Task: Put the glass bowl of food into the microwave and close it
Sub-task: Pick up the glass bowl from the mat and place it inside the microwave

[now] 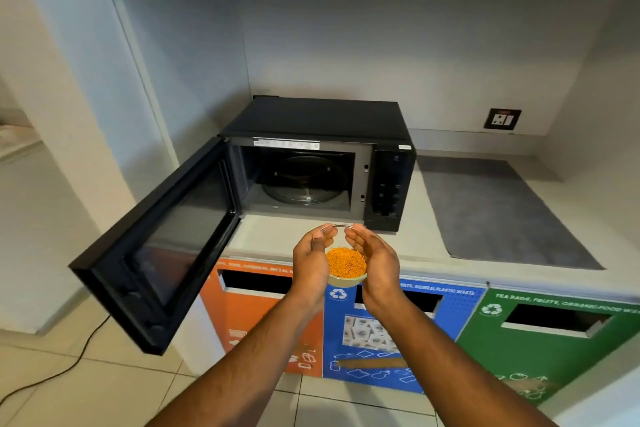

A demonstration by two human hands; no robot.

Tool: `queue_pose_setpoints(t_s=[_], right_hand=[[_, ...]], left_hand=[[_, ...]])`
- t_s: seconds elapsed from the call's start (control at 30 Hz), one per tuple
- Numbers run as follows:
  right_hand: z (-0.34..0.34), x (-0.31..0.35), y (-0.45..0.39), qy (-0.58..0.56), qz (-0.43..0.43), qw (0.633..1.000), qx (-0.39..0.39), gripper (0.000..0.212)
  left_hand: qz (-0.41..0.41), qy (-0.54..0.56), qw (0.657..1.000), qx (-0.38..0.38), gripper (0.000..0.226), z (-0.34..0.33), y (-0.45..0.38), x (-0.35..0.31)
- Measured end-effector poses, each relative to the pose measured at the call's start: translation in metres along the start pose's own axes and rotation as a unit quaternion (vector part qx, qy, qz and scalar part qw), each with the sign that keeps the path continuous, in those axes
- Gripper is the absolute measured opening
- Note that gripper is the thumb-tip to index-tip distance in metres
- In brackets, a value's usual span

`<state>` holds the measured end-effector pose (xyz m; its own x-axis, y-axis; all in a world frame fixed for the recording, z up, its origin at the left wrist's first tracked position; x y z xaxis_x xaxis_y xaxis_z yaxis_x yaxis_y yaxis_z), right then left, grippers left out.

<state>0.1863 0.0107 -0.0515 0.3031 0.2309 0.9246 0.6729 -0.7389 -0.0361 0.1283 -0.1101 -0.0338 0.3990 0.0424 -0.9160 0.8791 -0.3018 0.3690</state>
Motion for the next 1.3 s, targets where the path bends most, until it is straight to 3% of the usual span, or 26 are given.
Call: queue_pose_setpoints(t_s=[0.33,0.53,0.77,0.87,1.1,1.3], right_hand=[[-0.061,-0.043,-0.047,0.016,-0.012,1.000,-0.014,0.025],[-0.081,-0.081,-0.107,0.001,0.016,1.000,-0.009,0.028],[-0.107,-0.124,-0.186,-0.051,0.006,0.999,-0.018,0.026],[-0.119,-0.136,-0.215,-0.046,0.014,0.999,-0.016,0.027],[-0.149,-0.163,-0.279,-0.073,0.020,0.997,-0.030,0.027],[-0.165,-0.169,-0.315,-0.085,0.029,0.995,-0.049,0.038]], left_hand=[[0.011,0.033,0.999,0.001,0.027,0.041,-0.081,-0.008],[-0.017,0.027,0.999,0.023,0.032,0.043,-0.155,-0.012],[-0.047,0.100,0.994,0.003,0.025,0.041,-0.249,-0.017],[-0.064,0.117,0.991,0.001,0.032,0.039,-0.283,-0.023],[-0.091,0.137,0.986,0.028,0.030,0.034,-0.359,-0.038],[-0.089,0.141,0.985,0.035,0.029,0.029,-0.408,-0.051]])
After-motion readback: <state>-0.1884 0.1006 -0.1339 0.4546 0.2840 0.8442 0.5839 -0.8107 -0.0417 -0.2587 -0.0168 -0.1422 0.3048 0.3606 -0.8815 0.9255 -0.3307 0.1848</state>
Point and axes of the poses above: each hand's wrist, its own y-axis away from the middle knuckle, its own z-axis out of the back of the hand, x = y × z, the point moved 7 cm from there along -y, towards the middle knuckle, and after that the axes turned 14 degrees about z, right-handed, at the moved point
